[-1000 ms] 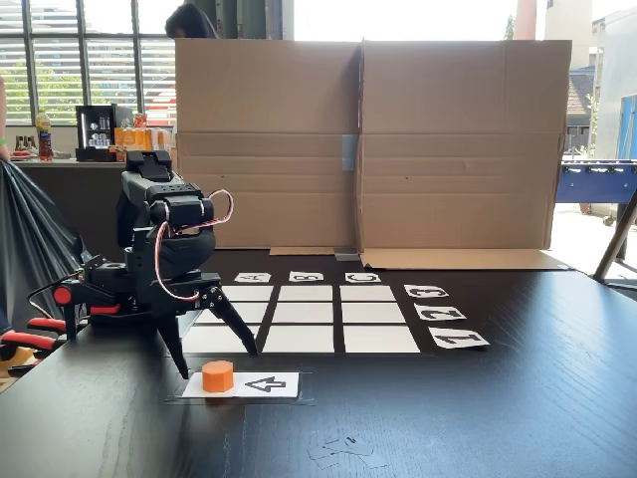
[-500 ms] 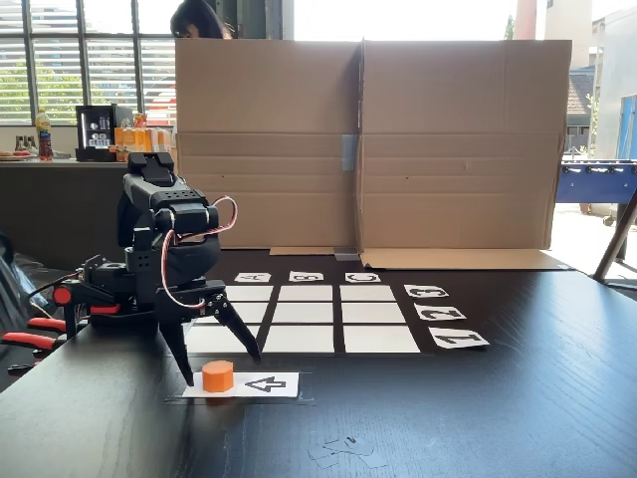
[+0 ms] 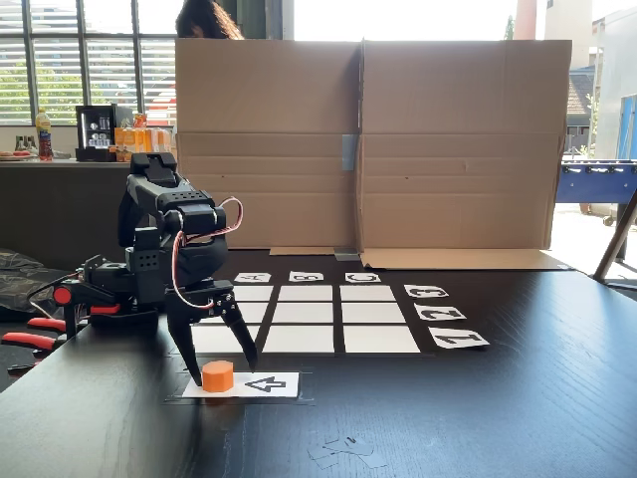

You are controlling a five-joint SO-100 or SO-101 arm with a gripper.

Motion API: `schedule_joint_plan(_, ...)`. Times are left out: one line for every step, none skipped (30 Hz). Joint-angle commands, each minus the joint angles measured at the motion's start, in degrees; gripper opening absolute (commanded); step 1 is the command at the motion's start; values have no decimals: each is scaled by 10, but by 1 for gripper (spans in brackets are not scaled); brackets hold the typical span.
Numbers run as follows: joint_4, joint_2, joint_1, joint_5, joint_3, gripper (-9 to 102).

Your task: Pick up the round, orange token and place it in the grid on square A1.

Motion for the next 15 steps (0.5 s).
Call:
schedule_joint_plan(-5,4,-8,2,-32,19)
schedule_joint_plan(-5,4,-8,2,-32,18)
schedule_joint_plan(-6,4,-8,2,-32,17)
schedule_joint_plan(-7,4,-8,2,-33,16)
schedule_joint_plan(-7,4,-8,2,-33,16)
schedule_joint_plan(-8,4,-9,2,-33,15)
schedule_joint_plan(-8,4,-9,3,-35,15)
schedule_joint_plan(-8,3,-9,3,-36,15)
schedule_joint_plan(-8,3,-9,3,-37,15)
schedule_joint_plan(-8,3,-8,3,-38,15)
schedule_joint_plan(-9,3,-8,3,-39,14)
schedule_joint_plan(-9,3,-7,2,-39,14)
schedule_joint_plan(-9,3,-7,2,-39,13)
schedule_joint_plan(-9,3,-7,1,-39,13)
schedule_joint_plan(-9,5,-7,1,-39,12)
